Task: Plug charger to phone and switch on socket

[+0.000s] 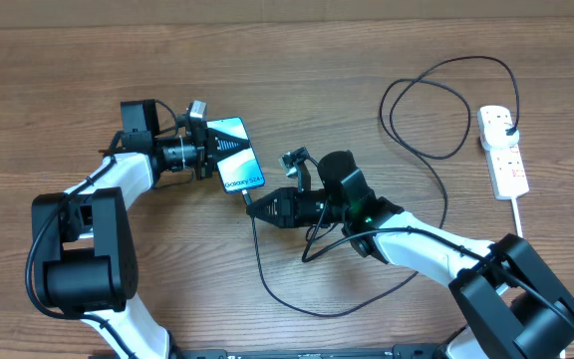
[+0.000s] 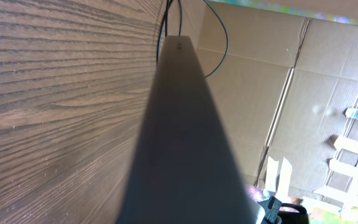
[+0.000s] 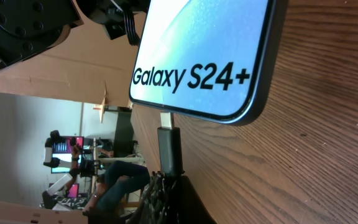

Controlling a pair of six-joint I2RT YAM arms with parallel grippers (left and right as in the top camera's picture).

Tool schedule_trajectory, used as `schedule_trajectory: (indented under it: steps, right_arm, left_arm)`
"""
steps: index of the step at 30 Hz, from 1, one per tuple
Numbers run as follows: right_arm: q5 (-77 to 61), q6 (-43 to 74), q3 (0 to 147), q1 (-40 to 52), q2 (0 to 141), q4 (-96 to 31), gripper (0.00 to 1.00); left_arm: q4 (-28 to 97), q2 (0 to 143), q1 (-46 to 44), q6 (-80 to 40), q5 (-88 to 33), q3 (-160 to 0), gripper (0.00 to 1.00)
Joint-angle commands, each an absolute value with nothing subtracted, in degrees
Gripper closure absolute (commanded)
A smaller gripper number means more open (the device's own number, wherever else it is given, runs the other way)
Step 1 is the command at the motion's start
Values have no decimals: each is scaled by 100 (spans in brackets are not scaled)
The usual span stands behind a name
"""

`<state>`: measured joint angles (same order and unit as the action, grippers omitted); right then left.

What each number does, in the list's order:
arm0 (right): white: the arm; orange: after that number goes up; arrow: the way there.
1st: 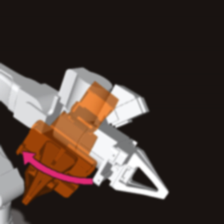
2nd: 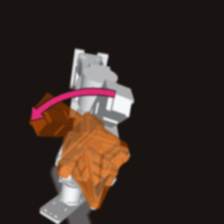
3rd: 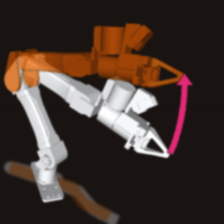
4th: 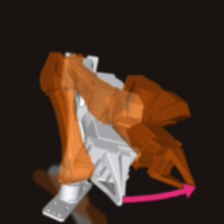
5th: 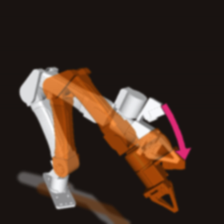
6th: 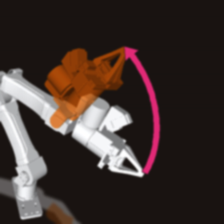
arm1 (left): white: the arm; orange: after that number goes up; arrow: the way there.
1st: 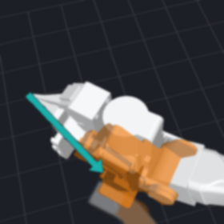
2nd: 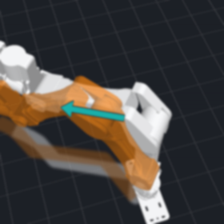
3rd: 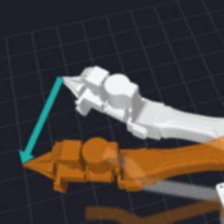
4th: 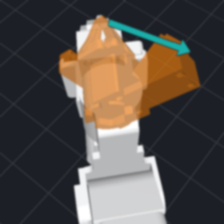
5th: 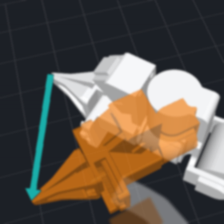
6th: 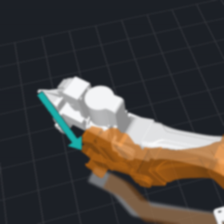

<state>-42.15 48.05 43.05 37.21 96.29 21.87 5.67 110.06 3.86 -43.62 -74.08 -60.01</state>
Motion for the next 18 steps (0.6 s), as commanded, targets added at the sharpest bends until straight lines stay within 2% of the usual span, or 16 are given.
schedule_trajectory:
  steps: [1,18]
  right_arm:
    - [-3966,4904,4311,3629,9515,2215,96]
    - [-3938,4974,4311,3485,9515,2178,96]
  left_arm:
    - [550,10831,373,-4440,-7631,-6025,96]
    - [550,10831,373,-4436,-7631,-6025,96]
